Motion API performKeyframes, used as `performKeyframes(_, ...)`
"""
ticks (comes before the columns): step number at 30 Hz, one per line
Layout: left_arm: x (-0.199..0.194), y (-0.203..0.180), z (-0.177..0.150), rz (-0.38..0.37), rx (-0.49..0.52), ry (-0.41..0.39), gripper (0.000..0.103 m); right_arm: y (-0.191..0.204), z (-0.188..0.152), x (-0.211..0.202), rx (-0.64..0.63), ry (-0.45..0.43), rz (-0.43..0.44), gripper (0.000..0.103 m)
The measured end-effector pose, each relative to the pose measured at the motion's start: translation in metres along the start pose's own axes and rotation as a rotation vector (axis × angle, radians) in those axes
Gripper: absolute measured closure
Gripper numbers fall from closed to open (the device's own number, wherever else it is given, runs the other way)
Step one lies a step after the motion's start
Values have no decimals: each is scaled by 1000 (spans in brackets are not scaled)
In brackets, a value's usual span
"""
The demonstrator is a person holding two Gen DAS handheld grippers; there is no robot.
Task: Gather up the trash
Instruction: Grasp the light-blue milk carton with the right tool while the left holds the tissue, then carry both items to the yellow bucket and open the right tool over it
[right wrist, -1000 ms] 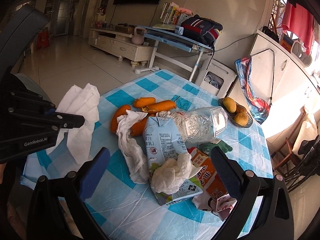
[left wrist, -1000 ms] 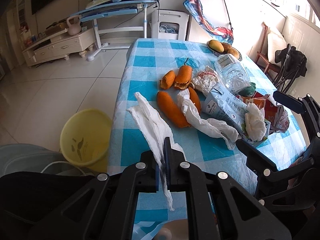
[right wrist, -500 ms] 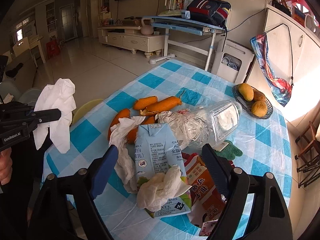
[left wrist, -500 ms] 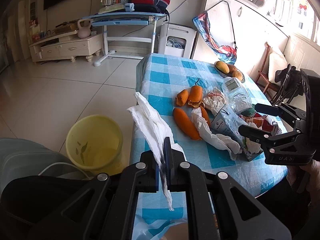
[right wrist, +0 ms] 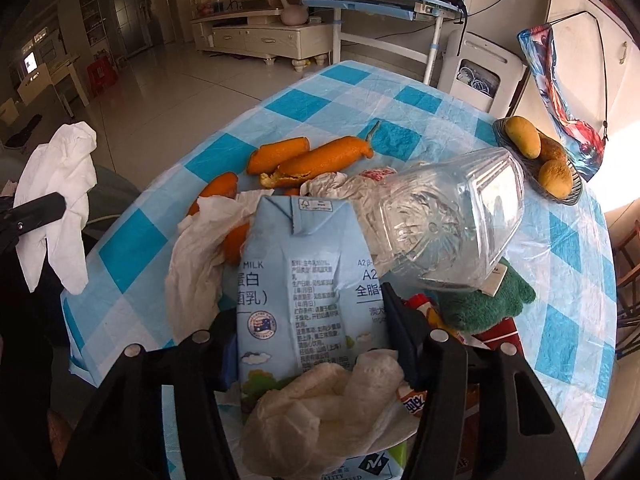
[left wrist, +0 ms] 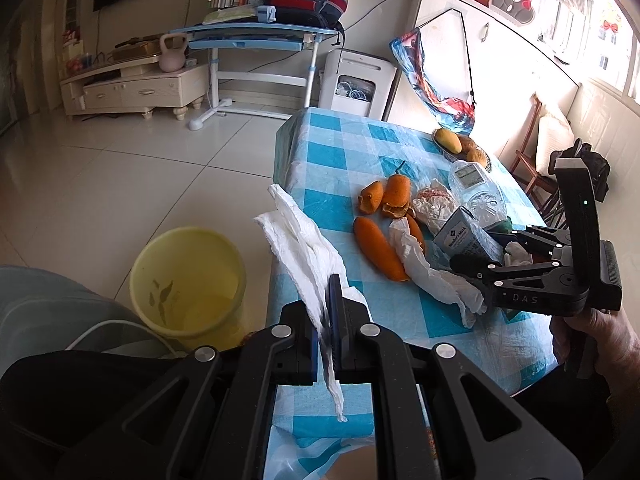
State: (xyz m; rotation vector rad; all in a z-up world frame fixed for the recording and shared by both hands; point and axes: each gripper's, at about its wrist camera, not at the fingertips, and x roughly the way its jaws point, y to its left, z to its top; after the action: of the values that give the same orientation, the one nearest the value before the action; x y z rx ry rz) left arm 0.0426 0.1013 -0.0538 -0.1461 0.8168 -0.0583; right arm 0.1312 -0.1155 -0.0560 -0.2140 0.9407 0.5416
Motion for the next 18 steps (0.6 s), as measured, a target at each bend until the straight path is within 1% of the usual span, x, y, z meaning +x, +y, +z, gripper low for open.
performKeyframes(5,-2,-1,0,8,1,-12,97,-10,10,-31,89,-134,81,45)
performKeyframes(8,-6,-3,1,27,9,-28,97,-10,16,-45,124,-191,143,45)
performKeyframes(13,-16,-4,4,74,20,-59,97,7,26,-58,128,-238,216,45)
performKeyframes(18,-20,4,8,118,1,-69,97,28,36,-55,126,-247,274,45)
